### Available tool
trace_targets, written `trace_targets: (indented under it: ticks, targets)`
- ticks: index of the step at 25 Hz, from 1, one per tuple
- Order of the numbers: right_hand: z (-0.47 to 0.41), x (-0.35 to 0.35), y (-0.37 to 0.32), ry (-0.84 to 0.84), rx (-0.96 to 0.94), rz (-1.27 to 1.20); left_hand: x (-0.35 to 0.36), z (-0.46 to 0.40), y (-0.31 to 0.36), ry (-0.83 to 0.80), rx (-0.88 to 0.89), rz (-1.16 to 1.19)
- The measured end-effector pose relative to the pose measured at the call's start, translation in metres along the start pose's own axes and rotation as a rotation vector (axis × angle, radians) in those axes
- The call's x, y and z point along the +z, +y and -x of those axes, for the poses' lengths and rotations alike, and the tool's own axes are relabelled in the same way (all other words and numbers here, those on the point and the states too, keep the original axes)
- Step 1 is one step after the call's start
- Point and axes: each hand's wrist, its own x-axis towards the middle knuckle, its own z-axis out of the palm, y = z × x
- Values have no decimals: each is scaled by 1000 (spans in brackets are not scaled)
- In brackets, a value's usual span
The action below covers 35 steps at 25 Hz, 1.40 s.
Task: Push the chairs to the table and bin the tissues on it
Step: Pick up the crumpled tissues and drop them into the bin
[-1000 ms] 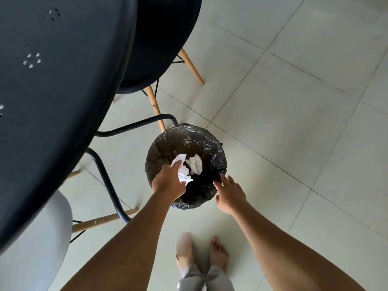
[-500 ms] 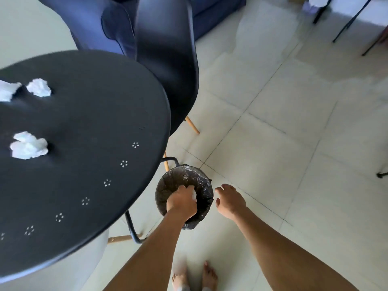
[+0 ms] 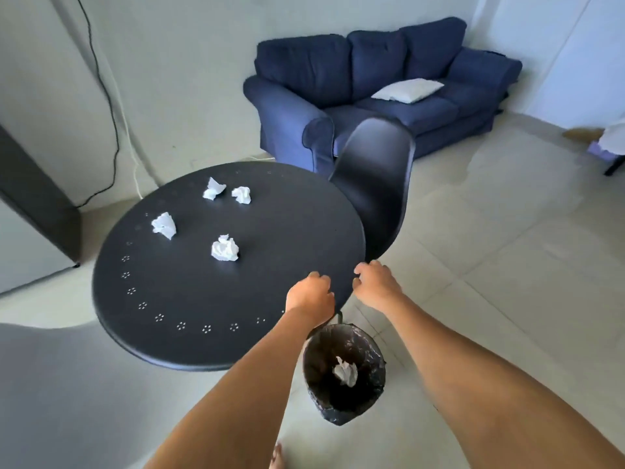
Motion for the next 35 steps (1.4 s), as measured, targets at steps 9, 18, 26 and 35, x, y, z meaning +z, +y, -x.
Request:
trace_targets:
  ticks: [9, 18, 26, 35]
  targets:
    - [-84, 30, -163, -163, -273, -32, -92, -30, -188, 107, -315, -54]
    - [-147, 63, -262, -463, -469, 184, -125, -93, -327, 134, -488, 10]
    - [-175, 86, -277, -574, -566, 352, -117, -147, -369, -17, -454, 141]
    - [-168, 82, -263, -471, -504, 223, -107, -148, -344, 108, -433, 131]
